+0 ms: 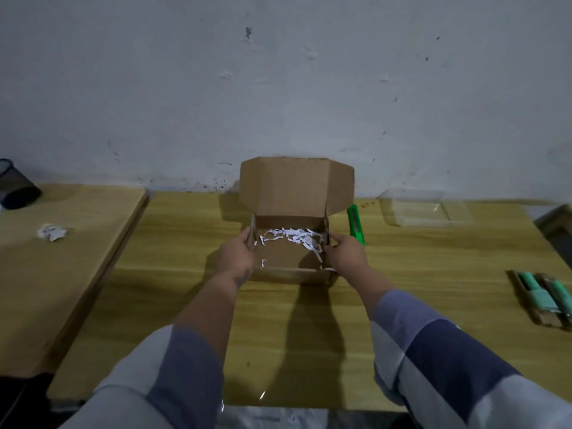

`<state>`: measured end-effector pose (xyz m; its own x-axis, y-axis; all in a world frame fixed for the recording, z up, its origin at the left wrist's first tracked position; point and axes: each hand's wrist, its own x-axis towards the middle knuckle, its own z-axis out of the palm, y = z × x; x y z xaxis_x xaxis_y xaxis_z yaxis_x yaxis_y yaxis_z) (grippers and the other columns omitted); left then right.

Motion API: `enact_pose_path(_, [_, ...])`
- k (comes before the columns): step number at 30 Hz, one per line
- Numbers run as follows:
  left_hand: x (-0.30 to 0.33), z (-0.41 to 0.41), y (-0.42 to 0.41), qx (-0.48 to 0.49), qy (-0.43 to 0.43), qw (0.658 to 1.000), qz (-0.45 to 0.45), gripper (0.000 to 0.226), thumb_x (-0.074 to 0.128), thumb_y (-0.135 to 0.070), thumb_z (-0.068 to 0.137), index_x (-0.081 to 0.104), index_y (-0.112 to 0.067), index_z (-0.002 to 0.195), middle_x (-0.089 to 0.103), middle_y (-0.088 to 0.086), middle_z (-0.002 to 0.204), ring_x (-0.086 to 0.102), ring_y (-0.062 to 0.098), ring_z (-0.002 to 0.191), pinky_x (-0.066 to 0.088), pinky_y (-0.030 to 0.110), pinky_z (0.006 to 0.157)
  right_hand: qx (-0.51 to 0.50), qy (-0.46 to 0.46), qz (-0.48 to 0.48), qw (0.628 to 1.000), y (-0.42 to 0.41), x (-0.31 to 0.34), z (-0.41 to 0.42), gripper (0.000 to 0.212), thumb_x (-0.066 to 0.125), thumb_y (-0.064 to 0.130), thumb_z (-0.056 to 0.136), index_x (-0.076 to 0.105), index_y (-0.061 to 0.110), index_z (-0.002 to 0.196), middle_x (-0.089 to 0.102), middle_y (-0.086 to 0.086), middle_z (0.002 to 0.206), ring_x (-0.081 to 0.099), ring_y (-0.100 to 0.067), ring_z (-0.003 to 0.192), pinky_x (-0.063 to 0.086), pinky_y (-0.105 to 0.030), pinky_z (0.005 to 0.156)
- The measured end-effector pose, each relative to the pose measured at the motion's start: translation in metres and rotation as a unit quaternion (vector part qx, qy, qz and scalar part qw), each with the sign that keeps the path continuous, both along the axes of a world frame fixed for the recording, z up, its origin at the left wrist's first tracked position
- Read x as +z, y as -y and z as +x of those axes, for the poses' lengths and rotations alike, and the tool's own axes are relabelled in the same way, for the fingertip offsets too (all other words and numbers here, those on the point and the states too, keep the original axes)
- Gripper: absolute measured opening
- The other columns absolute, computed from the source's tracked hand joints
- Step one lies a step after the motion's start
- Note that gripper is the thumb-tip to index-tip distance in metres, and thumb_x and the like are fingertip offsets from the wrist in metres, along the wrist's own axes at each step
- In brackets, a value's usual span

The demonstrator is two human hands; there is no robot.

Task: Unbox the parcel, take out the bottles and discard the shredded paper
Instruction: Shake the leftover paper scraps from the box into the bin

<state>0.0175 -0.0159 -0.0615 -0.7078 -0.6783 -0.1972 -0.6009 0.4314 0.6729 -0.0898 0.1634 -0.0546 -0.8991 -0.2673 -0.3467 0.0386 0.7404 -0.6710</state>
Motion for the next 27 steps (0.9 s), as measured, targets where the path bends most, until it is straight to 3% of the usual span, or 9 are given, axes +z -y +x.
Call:
enact_pose_path(5, [0.021, -0.011, -0.022, -0.02, -0.053, 0.998, 0.004, 0.041, 0.045, -0.025, 0.099, 0.047, -0.024, 0.14, 0.055, -0.001, 0.139, 0.054, 0.023, 0.125, 0.04, 0.024, 0.09, -0.048, -0.018, -0.036, 0.998, -0.028, 0.017, 0.0, 0.045, 0.05, 0.013, 0.092, 0.049, 0.018, 0.137, 0.067, -0.017, 0.115, 0.062, -0.029, 0.086, 0.043, -0.028, 0.067])
enact_pose_path(12, [0.038, -0.038, -0.108, -0.08, -0.136, 0.987, 0.042, 0.04, 0.05, -0.025, 0.097, 0.052, -0.018, 0.136, 0.058, 0.005, 0.136, 0.056, 0.022, 0.123, 0.042, 0.026, 0.099, -0.119, -0.088, -0.038, 0.988, -0.129, 0.055, 0.003, 0.045, 0.049, 0.012, 0.091, 0.05, 0.016, 0.136, 0.072, -0.017, 0.099, 0.065, -0.032, 0.097, 0.049, -0.03, 0.077])
enact_pose_path(18, [0.041, -0.038, -0.228, -0.164, -0.153, 0.973, 0.057, 0.041, 0.051, -0.017, 0.094, 0.053, -0.017, 0.135, 0.061, 0.005, 0.132, 0.06, 0.022, 0.118, 0.041, 0.02, 0.091, -0.2, -0.117, -0.011, 0.973, -0.257, 0.06, 0.033, 0.045, 0.051, 0.013, 0.089, 0.052, 0.02, 0.134, 0.072, -0.014, 0.104, 0.065, -0.031, 0.096, 0.051, -0.035, 0.077])
enact_pose_path(22, [0.032, -0.016, -0.329, -0.221, -0.157, 0.959, 0.084, 0.044, 0.052, -0.013, 0.092, 0.053, -0.018, 0.136, 0.062, 0.004, 0.131, 0.065, 0.023, 0.108, 0.05, 0.032, 0.093, -0.259, -0.116, -0.001, 0.959, -0.361, 0.055, 0.077, 0.044, 0.05, 0.013, 0.09, 0.052, 0.022, 0.134, 0.071, -0.012, 0.106, 0.062, -0.024, 0.078, 0.047, -0.027, 0.056])
enact_pose_path(25, [0.021, 0.008, -0.405, -0.246, -0.153, 0.95, 0.114, 0.045, 0.052, -0.013, 0.093, 0.05, -0.02, 0.138, 0.064, 0.0, 0.126, 0.066, 0.018, 0.085, 0.05, 0.028, 0.079, -0.307, -0.108, 0.0, 0.946, -0.434, 0.042, 0.111, 0.045, 0.052, 0.018, 0.088, 0.053, 0.028, 0.133, 0.072, -0.006, 0.092, 0.066, -0.023, 0.077, 0.057, -0.037, 0.067])
enact_pose_path(27, [0.011, 0.022, -0.447, -0.261, -0.146, 0.946, 0.125, 0.045, 0.051, -0.016, 0.094, 0.049, -0.022, 0.139, 0.061, -0.003, 0.13, 0.066, 0.017, 0.089, 0.051, 0.029, 0.081, -0.328, -0.106, 0.013, 0.939, -0.474, 0.036, 0.132, 0.045, 0.053, 0.022, 0.086, 0.054, 0.03, 0.13, 0.071, -0.001, 0.09, 0.066, -0.022, 0.08, 0.057, -0.037, 0.072])
